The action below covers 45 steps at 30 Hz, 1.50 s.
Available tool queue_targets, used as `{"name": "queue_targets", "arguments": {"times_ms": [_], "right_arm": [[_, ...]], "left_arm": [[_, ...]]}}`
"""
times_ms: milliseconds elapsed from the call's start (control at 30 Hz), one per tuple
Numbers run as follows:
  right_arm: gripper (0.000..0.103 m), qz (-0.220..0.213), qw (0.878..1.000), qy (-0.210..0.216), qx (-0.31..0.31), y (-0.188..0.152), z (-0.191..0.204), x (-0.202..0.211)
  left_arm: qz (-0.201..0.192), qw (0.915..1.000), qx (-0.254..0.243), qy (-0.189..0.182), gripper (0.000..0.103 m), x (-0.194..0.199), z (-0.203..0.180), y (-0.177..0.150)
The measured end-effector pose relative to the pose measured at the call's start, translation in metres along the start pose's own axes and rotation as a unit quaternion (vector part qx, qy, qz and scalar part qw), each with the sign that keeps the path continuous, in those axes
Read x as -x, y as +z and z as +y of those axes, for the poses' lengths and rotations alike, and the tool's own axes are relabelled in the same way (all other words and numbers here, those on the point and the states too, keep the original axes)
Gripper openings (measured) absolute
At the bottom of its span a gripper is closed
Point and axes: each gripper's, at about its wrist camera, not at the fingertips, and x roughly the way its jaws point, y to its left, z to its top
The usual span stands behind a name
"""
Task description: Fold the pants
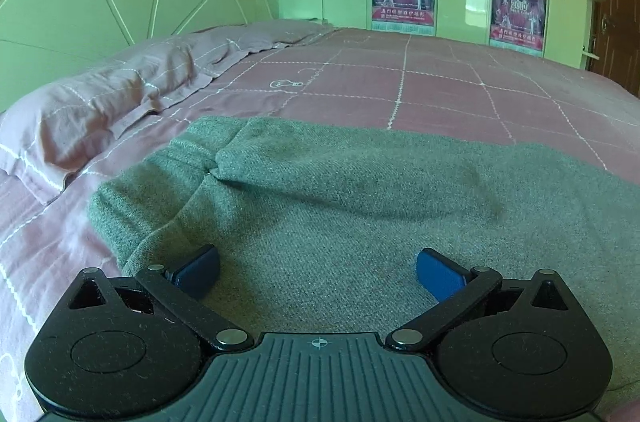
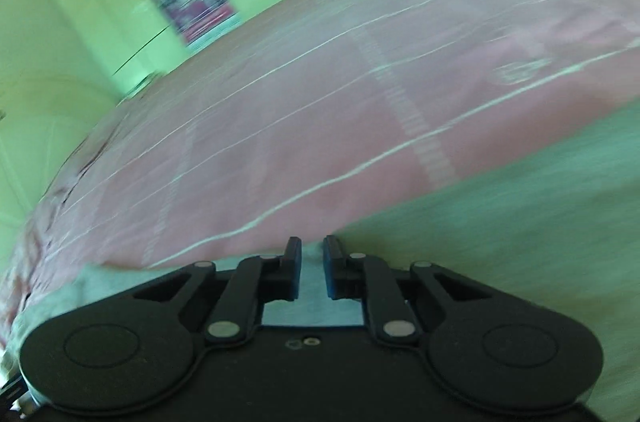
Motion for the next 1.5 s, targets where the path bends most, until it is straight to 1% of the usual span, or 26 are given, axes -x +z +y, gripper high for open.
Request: {"name": "queue_targets", "arguments": {"times_ms": [100, 167, 233, 267, 367, 467, 567, 633, 667, 733, 767, 833, 900, 1000, 1067, 1100, 1133, 1167, 1200, 1267, 1300, 1333, 1367, 1433, 1467, 1500], "right_arm": [[0.004, -0.02, 0.999, -0.033, -0.021, 0.01, -0.045, 0.019], [0.004, -0.039, 0.997, -0.068, -0.027, 0.016, -0.067, 0.033], [0.011, -0.06, 0.992, -0.097, -0.052, 0.017, -0.089, 0.051], [0.017, -0.076, 0.99, -0.092, -0.072, 0.015, -0.098, 0.06], [0.024, -0.127, 0.983, -0.048, -0.126, -0.003, -0.12, 0.103], [0.026, -0.147, 0.971, -0.025, -0.188, -0.025, -0.15, 0.129], [0.026, -0.13, 0.965, -0.013, -0.228, -0.04, -0.172, 0.13], [0.026, -0.117, 0.963, -0.031, -0.243, -0.046, -0.18, 0.128], [0.026, -0.115, 0.961, -0.031, -0.251, -0.048, -0.184, 0.125], [0.026, -0.101, 0.959, -0.007, -0.265, -0.048, -0.188, 0.117], [0.026, -0.092, 0.958, -0.006, -0.273, -0.048, -0.19, 0.112], [0.026, -0.093, 0.952, 0.009, -0.291, -0.051, -0.192, 0.109], [0.024, -0.093, 0.952, 0.008, -0.292, -0.055, -0.191, 0.108], [0.025, -0.105, 0.948, 0.032, -0.3, -0.069, -0.189, 0.108], [0.024, -0.105, 0.951, 0.032, -0.29, -0.067, -0.183, 0.098], [0.015, -0.107, 0.953, 0.033, -0.282, -0.063, -0.182, 0.091], [0.005, -0.102, 0.96, 0.015, -0.26, -0.058, -0.179, 0.089], [0.003, -0.098, 0.965, 0.007, -0.245, -0.054, -0.179, 0.09], [0.003, -0.104, 0.965, 0.008, -0.241, -0.049, -0.179, 0.096], [0.003, -0.125, 0.971, 0.011, -0.205, -0.042, -0.171, 0.108], [0.003, -0.121, 0.974, 0.004, -0.193, -0.042, -0.169, 0.106], [0.003, -0.103, 0.975, -0.004, -0.199, -0.044, -0.173, 0.101], [0.002, -0.095, 0.972, 0.002, -0.217, -0.048, -0.18, 0.096], [0.002, -0.098, 0.966, 0.02, -0.24, -0.053, -0.188, 0.095], [0.006, -0.096, 0.966, 0.025, -0.24, -0.053, -0.186, 0.097], [0.011, -0.094, 0.966, 0.032, -0.237, -0.053, -0.185, 0.099]], "left_arm": [[0.001, 1.0, -0.003, 0.002, 0.103, -0.001, 0.0, 0.0], [0.002, 1.0, -0.005, 0.003, 0.103, -0.001, -0.001, 0.0], [0.002, 1.0, -0.006, 0.004, 0.103, -0.001, -0.002, 0.0], [0.002, 1.0, -0.005, 0.003, 0.103, -0.003, 0.0, 0.002], [0.001, 1.0, -0.001, 0.0, 0.103, -0.002, 0.001, 0.002], [0.002, 1.0, -0.003, 0.002, 0.103, -0.002, 0.001, 0.002], [0.002, 1.0, -0.005, 0.004, 0.103, -0.001, 0.0, 0.002], [0.002, 1.0, -0.005, 0.003, 0.103, -0.001, 0.0, 0.002], [0.002, 1.0, -0.004, 0.003, 0.103, -0.001, 0.0, 0.002], [0.003, 1.0, -0.004, 0.003, 0.103, -0.001, 0.001, 0.002], [0.003, 1.0, -0.004, 0.002, 0.103, -0.001, 0.001, 0.002], [0.003, 1.0, -0.002, 0.002, 0.103, -0.001, 0.001, 0.002], [0.003, 1.0, -0.002, 0.002, 0.103, 0.0, 0.0, 0.002], [0.003, 1.0, -0.002, 0.003, 0.103, 0.0, 0.0, 0.002], [0.004, 1.0, -0.003, 0.003, 0.103, 0.0, 0.0, 0.002], [0.004, 1.0, -0.004, 0.004, 0.103, 0.0, 0.0, 0.002], [0.006, 1.0, -0.005, 0.004, 0.103, 0.0, 0.0, 0.002], [0.007, 0.9999, -0.007, 0.004, 0.103, -0.001, 0.0, 0.002], [0.009, 0.9999, -0.009, 0.005, 0.103, -0.001, 0.0, 0.002], [0.011, 0.9998, -0.016, 0.008, 0.103, -0.003, -0.002, 0.001], [0.013, 0.9996, -0.021, 0.011, 0.103, -0.004, -0.004, 0.001], [0.013, 0.9994, -0.028, 0.015, 0.103, -0.005, -0.006, 0.0], [0.013, 0.9993, -0.031, 0.017, 0.103, -0.006, -0.007, 0.0], [0.011, 0.9992, -0.03, 0.023, 0.103, 0.001, -0.01, 0.002], [0.009, 0.9995, -0.026, 0.013, 0.103, 0.01, -0.014, 0.004], [-0.004, 0.9997, -0.017, -0.016, 0.103, 0.022, -0.02, 0.003]]}}
